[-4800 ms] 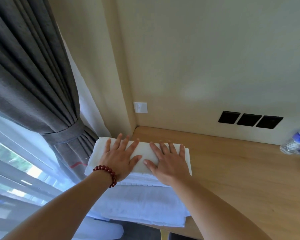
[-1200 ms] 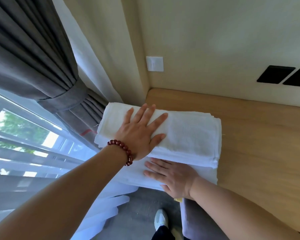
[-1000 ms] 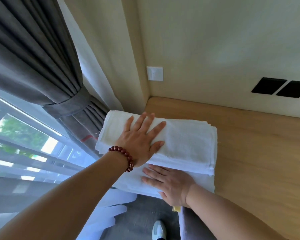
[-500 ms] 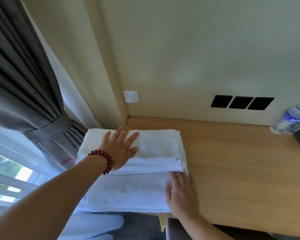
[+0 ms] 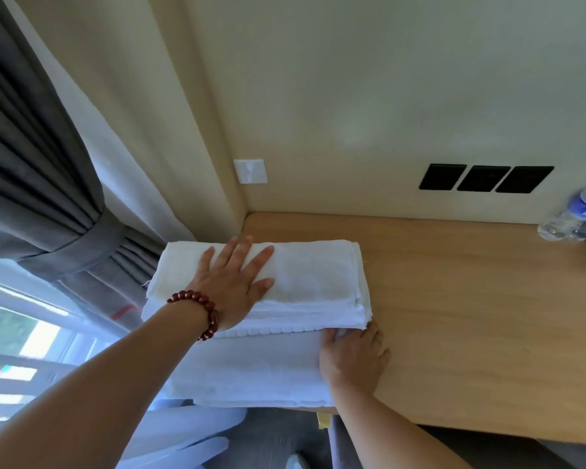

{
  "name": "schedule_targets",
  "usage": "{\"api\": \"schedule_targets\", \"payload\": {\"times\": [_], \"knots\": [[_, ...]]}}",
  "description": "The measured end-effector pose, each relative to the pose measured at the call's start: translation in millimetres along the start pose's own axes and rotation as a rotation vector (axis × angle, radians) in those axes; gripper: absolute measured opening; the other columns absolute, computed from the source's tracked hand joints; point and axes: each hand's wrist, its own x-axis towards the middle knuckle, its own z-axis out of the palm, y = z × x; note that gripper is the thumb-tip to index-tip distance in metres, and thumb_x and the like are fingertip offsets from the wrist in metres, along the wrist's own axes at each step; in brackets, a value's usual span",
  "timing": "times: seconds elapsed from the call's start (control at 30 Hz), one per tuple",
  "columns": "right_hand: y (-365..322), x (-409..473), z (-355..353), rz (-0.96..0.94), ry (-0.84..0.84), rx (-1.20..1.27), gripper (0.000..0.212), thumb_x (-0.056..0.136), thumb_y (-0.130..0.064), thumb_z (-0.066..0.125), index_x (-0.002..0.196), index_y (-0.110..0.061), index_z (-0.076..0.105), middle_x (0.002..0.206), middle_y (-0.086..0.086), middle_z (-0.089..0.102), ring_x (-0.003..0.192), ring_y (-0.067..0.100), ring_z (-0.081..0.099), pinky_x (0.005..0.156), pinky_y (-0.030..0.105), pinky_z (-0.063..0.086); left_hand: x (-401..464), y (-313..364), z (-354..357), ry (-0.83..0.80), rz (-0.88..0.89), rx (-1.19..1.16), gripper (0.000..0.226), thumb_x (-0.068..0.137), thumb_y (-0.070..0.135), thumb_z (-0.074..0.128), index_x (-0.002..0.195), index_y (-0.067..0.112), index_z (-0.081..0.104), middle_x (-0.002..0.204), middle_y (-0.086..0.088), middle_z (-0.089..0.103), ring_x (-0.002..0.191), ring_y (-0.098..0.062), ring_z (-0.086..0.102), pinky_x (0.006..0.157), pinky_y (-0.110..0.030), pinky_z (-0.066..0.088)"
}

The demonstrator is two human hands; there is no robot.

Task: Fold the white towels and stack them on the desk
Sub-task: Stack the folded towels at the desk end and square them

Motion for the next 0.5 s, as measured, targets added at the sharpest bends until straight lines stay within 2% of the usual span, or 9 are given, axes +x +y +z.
{"api": "schedule_targets", "payload": {"times": [0.1, 0.2, 0.27, 0.4, 0.5], "knots": [[7, 8, 16, -0.005, 0.037, 0.041, 0.082, 0.091, -0.064, 0.024, 0.151, -0.01, 0.037, 0.146, 0.015, 0.049, 0.135, 0.033, 0.044, 0.111, 0.051, 0.036, 6, -1, 2, 0.017, 0.01, -0.001, 0.064, 0.093, 0.066, -0.005, 0.152, 0.045, -0.017, 0.165, 0.005, -0.016, 0.152, -0.016, -0.017, 0.123, -0.051, -0.002], [13, 17, 30, -0.04, 0.062, 0.111, 0.073, 0.089, -0.06, 0.024, 0.123, -0.007, 0.061, 0.111, 0.016, 0.068, 0.106, 0.035, 0.061, 0.091, 0.047, 0.05, 7, 7, 8, 0.051, 0.025, 0.039, 0.063, 0.095, 0.065, -0.006, 0.152, 0.043, -0.019, 0.165, 0.003, -0.016, 0.152, -0.02, -0.015, 0.123, -0.052, -0.001], [18, 19, 35, -0.066, 0.074, 0.13, 0.068, 0.089, -0.057, 0.025, 0.107, -0.007, 0.067, 0.096, 0.014, 0.071, 0.096, 0.035, 0.064, 0.083, 0.047, 0.053, 6, 12, 14, 0.079, 0.036, 0.074, 0.062, 0.095, 0.064, -0.008, 0.152, 0.042, -0.02, 0.165, 0.001, -0.016, 0.152, -0.022, -0.014, 0.122, -0.052, -0.001], [22, 20, 34, -0.055, 0.022, 0.157, 0.073, 0.089, -0.063, 0.025, 0.108, -0.009, 0.069, 0.103, 0.012, 0.071, 0.1, 0.031, 0.064, 0.087, 0.045, 0.053, 4, 10, 12, 0.053, 0.028, 0.075, 0.063, 0.095, 0.064, -0.008, 0.152, 0.042, -0.02, 0.165, 0.001, -0.016, 0.152, -0.022, -0.015, 0.122, -0.052, -0.001], [26, 22, 28, -0.049, -0.044, 0.189, 0.083, 0.086, -0.07, 0.014, 0.112, -0.013, 0.069, 0.112, 0.011, 0.069, 0.102, 0.03, 0.064, 0.089, 0.044, 0.054, -4, 12, 13, 0.063, 0.018, 0.076, 0.064, 0.093, 0.065, -0.011, 0.151, 0.042, -0.022, 0.165, 0.002, -0.018, 0.152, -0.022, -0.016, 0.122, -0.053, -0.002]]}}
